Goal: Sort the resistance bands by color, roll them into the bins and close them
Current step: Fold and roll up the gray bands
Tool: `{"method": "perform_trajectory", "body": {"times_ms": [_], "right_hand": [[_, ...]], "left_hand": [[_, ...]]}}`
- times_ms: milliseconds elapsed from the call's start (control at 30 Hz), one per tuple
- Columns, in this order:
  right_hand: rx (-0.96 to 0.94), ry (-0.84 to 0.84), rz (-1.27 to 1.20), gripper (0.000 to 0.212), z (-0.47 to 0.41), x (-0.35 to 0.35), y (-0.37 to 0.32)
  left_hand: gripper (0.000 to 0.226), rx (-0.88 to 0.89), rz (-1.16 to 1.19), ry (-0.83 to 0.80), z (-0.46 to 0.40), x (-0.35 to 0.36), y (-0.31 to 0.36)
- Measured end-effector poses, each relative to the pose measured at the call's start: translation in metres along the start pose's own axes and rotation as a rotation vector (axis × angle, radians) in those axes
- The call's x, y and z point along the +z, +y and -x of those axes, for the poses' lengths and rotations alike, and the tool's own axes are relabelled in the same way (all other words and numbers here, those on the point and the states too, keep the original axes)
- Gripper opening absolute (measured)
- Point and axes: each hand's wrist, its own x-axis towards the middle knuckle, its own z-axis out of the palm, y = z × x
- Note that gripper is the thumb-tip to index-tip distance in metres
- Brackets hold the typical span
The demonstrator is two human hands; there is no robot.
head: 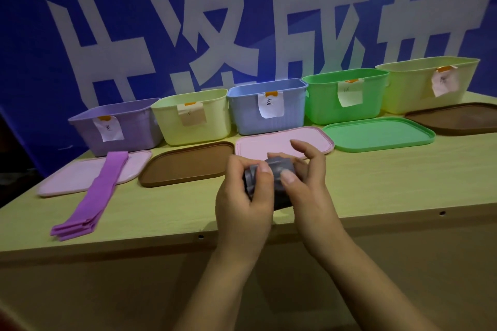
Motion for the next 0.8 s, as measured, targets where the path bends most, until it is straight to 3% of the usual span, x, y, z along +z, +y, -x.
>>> {"method": "perform_trajectory", "body": {"times_ms": [100, 233, 367, 533, 633, 800], "right_hand": [[0.041, 0.061, 0.227, 0.039, -0.006, 0.0, -0.01], [0.057, 0.136, 0.306, 0.05, -0.005, 0.006, -0.013], [0.059, 0.206, 0.177, 0.041, -0.003, 0.018, -0.018], [0.031, 0.213, 0.107, 0.052, -0.004, 0.026, -0.021], [0.008, 0.211, 0.099, 0.053, -0.001, 0.033, -0.021], [0.011, 0.177, 0.047, 0.03, -0.016, 0.042, -0.014]], "left_hand": [[0.021, 0.168, -0.119, -0.001, 0.006, -0.001, -0.003], [0.019, 0.232, -0.128, -0.018, 0.005, -0.005, -0.003], [0.022, 0.174, -0.043, -0.08, 0.004, -0.008, 0.005], [0.048, -0.08, 0.141, -0.164, 0.005, -0.017, 0.019], [0.033, -0.11, 0.139, -0.048, 0.003, -0.019, 0.025], [0.012, -0.067, 0.089, 0.091, -0.01, -0.019, 0.012]]}}
